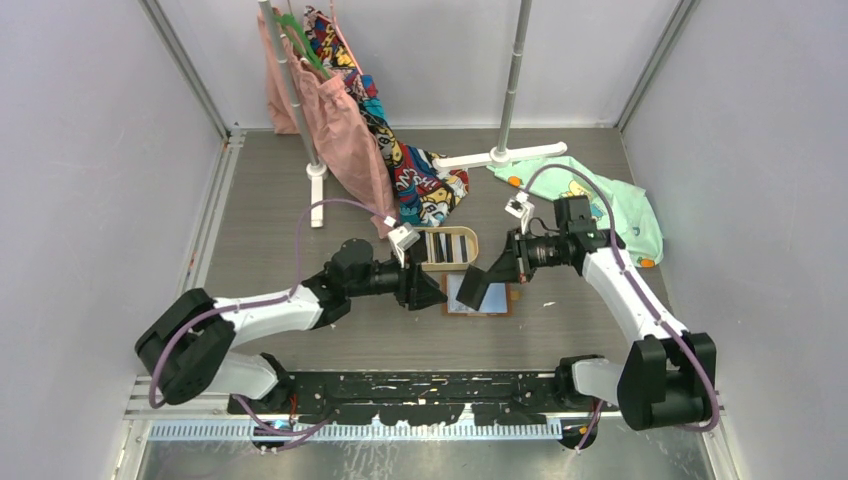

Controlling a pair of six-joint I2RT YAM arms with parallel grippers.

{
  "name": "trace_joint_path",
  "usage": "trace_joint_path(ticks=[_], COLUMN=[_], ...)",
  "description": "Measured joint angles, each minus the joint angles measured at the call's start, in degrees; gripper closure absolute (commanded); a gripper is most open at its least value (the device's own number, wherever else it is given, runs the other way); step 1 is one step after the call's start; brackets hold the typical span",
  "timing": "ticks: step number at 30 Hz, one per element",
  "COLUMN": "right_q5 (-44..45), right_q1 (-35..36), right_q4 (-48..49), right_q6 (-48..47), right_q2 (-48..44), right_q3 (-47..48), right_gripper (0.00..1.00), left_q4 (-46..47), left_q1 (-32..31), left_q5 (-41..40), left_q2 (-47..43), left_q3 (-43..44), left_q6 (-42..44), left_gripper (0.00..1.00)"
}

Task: Put the credit cards into the card holder
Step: Insert the credit card into the card holder.

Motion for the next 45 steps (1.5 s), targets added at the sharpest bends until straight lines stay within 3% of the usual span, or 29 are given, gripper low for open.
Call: trace_joint_path(ticks=[4, 8, 17, 35, 45], right_q5=[7.08, 13.7, 21.75, 22.12, 17.77], right_q1=[-4.09, -5.2, -5.22, -5.33, -5.31], right_q4=[6.82, 12.17, 16.15, 17.59, 19.63], right_q6=[10.56, 17.46, 23.63, 26.43, 28.13], right_q2=[-2.14, -1.6, 4.81, 10.75, 16.79], right_q3=[-5.46, -8.13, -9.53, -9.53, -9.55], right_gripper=[0.99, 0.99, 0.99, 0.99, 0.99], left_q4=[-5.6, -7.93, -9.2, -12.02, -16.39], left_q1=[0.0, 0.0, -0.63, -1.36, -1.57], left_q5=[-5.66, -8.35, -13.62, -17.68, -19.26], left_q2=[-3.04, -0.7, 6.78, 11.56, 12.66], left_q3=[-0.13, -0.13, -0.17, 1.84, 4.92], left_q6=[0.66, -0.13, -4.52, -8.11, -8.63], left_gripper=[0.47, 0.46, 0.47, 0.51, 0.52])
